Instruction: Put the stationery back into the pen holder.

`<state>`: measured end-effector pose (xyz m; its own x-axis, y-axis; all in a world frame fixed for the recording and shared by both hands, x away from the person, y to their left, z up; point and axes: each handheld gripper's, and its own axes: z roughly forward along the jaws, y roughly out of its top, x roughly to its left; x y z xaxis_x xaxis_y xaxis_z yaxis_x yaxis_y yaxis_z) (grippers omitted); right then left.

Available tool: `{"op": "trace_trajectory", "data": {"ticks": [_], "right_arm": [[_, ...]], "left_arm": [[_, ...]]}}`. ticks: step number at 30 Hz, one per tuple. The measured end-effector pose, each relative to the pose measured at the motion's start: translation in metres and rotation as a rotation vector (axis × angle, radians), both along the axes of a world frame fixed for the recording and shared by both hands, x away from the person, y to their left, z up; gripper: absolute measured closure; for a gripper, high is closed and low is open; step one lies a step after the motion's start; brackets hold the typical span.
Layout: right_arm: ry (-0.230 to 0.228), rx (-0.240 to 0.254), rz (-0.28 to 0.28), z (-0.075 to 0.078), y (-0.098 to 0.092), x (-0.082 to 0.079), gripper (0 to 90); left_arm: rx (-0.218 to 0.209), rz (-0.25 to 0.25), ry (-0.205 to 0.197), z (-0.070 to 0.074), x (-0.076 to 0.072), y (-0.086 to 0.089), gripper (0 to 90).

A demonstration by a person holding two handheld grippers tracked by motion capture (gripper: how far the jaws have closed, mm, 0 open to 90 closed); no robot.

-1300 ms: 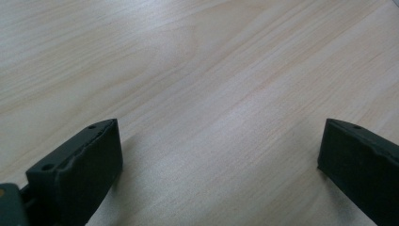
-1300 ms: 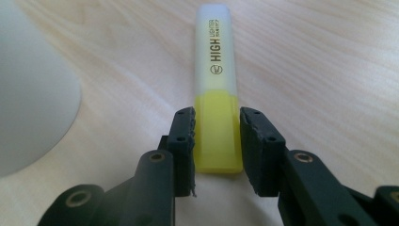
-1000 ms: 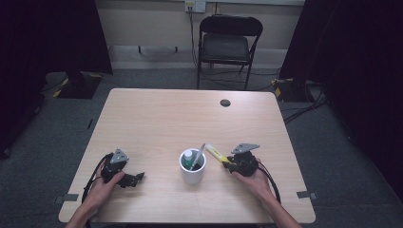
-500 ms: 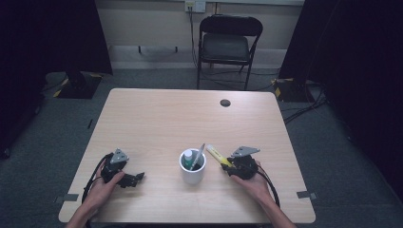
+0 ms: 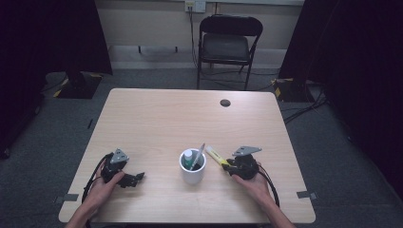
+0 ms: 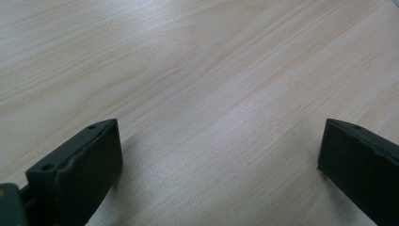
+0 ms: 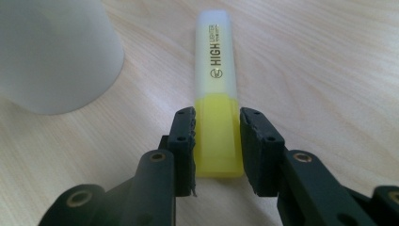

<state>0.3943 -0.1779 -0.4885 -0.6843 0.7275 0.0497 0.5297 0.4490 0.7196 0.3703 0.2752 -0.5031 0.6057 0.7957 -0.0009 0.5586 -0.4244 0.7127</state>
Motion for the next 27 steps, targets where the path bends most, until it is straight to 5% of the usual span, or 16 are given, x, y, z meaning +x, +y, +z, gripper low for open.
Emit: {"op": "trace_trajectory", "data": {"ticks": [27], "right_arm": [[-0.05, 0.124, -0.026, 0.033, -0.021, -0.002, 67.2]], "left_arm": [[-0.003, 0.002, 0.0, 0.0, 0.0, 0.0, 0.0]]}}
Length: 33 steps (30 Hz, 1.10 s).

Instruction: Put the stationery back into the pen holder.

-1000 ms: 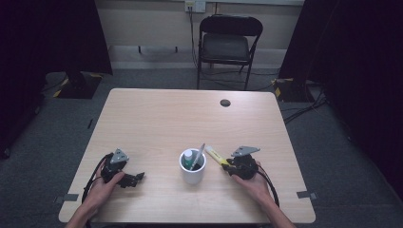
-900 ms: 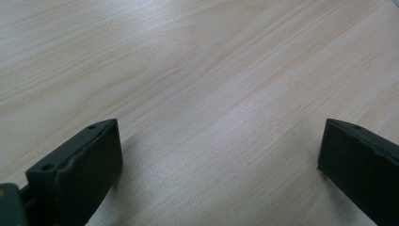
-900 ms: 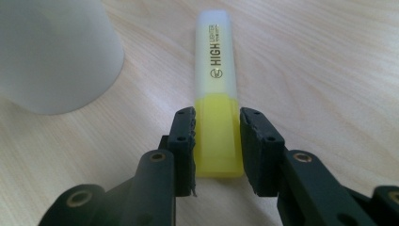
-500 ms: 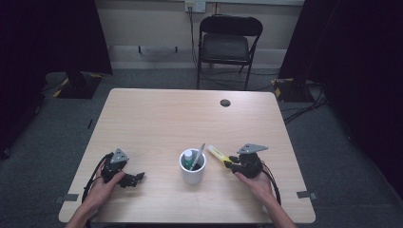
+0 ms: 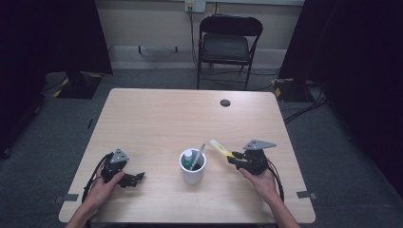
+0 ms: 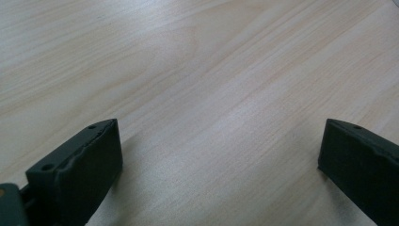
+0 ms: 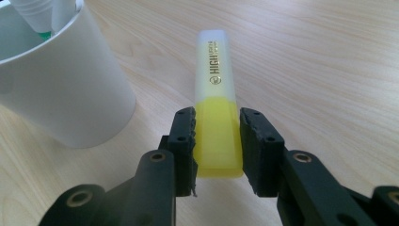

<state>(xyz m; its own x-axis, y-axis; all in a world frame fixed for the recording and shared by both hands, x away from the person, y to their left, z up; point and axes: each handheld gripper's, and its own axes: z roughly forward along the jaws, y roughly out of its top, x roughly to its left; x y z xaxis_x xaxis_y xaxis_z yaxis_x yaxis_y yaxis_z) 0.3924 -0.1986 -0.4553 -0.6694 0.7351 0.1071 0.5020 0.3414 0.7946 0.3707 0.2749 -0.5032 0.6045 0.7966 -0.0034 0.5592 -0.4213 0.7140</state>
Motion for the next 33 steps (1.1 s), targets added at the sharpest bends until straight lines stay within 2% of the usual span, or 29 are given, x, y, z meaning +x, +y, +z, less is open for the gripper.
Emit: {"op": "trace_trajectory", "data": {"ticks": [18, 25, 33], "right_arm": [[-0.055, 0.059, -0.025, 0.028, -0.017, -0.003, 67.2], [-0.08, 0.083, -0.018, 0.038, -0.019, -0.008, 67.2], [-0.106, 0.096, -0.003, 0.05, -0.02, -0.022, 67.2]], "left_arm": [[0.003, -0.003, 0.001, 0.0, 0.0, 0.0, 0.0], [0.004, -0.003, 0.001, 0.0, 0.0, 0.0, 0.0], [0.001, -0.005, 0.0, 0.0, 0.001, 0.0, 0.0]]}}
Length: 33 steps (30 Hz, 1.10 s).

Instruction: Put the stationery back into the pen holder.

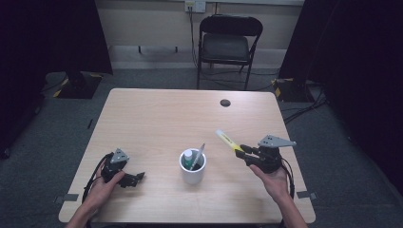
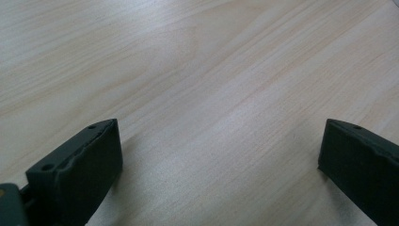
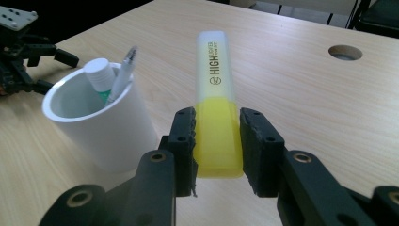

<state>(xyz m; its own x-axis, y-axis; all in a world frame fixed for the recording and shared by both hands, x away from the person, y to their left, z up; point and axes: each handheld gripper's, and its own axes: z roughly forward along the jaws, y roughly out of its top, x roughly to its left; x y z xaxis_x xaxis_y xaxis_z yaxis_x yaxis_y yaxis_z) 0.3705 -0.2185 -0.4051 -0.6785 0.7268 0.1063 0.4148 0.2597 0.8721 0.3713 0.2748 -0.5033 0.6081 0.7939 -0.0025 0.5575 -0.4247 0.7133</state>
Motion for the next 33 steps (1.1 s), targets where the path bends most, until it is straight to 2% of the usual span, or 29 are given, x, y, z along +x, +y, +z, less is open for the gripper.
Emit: {"op": "trace_trajectory", "data": {"ticks": [8, 14, 18, 20, 22, 25, 26, 29, 33], "right_arm": [[-0.038, 0.008, 0.057, 0.021, 0.007, -0.022, 67.2], [-0.04, -0.008, 0.139, 0.028, 0.024, -0.033, 67.2], [-0.026, -0.033, 0.197, 0.028, 0.037, -0.04, 67.2], [-0.021, -0.041, 0.207, 0.027, 0.04, -0.041, 67.2], [0.005, -0.064, 0.242, 0.023, 0.049, -0.044, 67.2], [0.014, -0.076, 0.256, 0.02, 0.053, -0.044, 67.3], [0.034, -0.09, 0.276, 0.017, 0.058, -0.043, 67.2], [0.048, -0.108, 0.297, 0.016, 0.065, -0.041, 67.2], [0.076, -0.137, 0.306, 0.011, 0.074, -0.037, 67.2]], "left_arm": [[0.001, 0.0, 0.0, 0.0, 0.0, 0.0, 0.0], [0.0, 0.001, -0.001, 0.0, 0.0, 0.0, 0.0], [-0.001, 0.001, -0.001, 0.0, 0.0, 0.0, 0.0], [-0.001, 0.001, -0.001, 0.0, 0.0, 0.0, 0.0], [-0.001, 0.001, -0.001, 0.0, 0.0, 0.0, 0.0], [0.0, 0.001, -0.001, 0.0, 0.0, 0.0, 0.0], [-0.001, 0.001, -0.001, 0.0, 0.0, 0.0, 0.0], [-0.001, 0.001, -0.001, 0.0, 0.0, 0.0, 0.0], [-0.001, 0.001, 0.0, 0.0, 0.0, 0.0, 0.0]]}}
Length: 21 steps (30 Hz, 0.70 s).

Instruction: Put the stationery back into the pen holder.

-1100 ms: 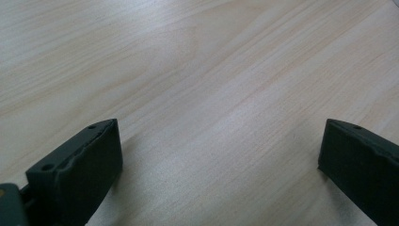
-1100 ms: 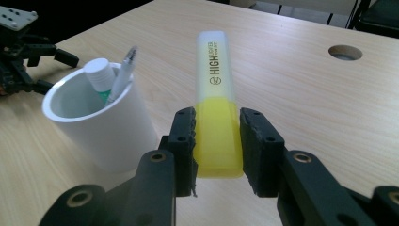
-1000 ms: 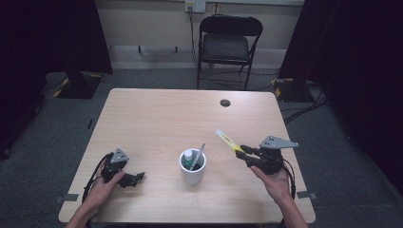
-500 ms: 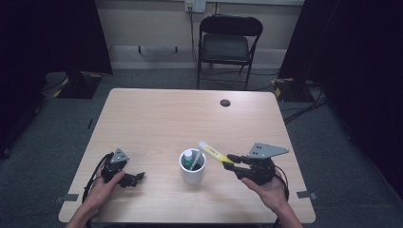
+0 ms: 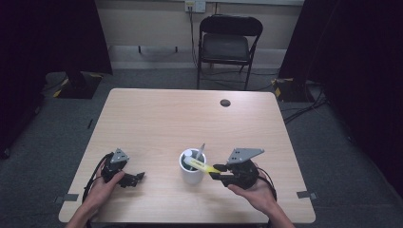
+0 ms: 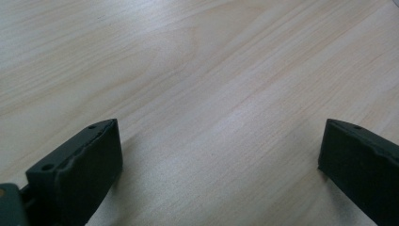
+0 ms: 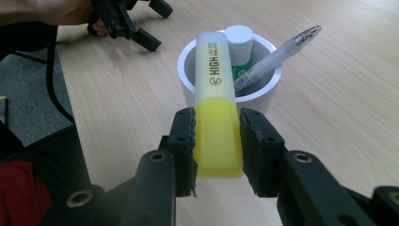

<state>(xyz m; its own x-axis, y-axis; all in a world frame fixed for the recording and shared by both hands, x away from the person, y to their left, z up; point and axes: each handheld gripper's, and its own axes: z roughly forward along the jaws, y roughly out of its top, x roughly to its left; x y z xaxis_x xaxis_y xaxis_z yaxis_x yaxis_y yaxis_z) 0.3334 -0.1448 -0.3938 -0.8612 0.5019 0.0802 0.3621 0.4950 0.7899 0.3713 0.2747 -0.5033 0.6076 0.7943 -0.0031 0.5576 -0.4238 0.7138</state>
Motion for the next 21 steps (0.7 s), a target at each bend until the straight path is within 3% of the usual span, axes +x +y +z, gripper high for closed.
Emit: {"op": "trace_trajectory", "data": {"ticks": [7, 10, 21], "right_arm": [[0.02, -0.02, -0.002, 0.0, 0.012, 0.008, 67.2], [0.027, -0.052, 0.005, 0.001, 0.015, 0.009, 67.2], [0.043, -0.098, 0.015, 0.005, 0.017, 0.012, 67.2]], "left_arm": [[0.0, 0.0, -0.001, 0.0, 0.0, 0.0, 0.0], [0.001, 0.0, -0.001, 0.0, 0.0, 0.0, 0.0], [0.0, 0.0, -0.001, 0.0, 0.0, 0.0, 0.0]]}}
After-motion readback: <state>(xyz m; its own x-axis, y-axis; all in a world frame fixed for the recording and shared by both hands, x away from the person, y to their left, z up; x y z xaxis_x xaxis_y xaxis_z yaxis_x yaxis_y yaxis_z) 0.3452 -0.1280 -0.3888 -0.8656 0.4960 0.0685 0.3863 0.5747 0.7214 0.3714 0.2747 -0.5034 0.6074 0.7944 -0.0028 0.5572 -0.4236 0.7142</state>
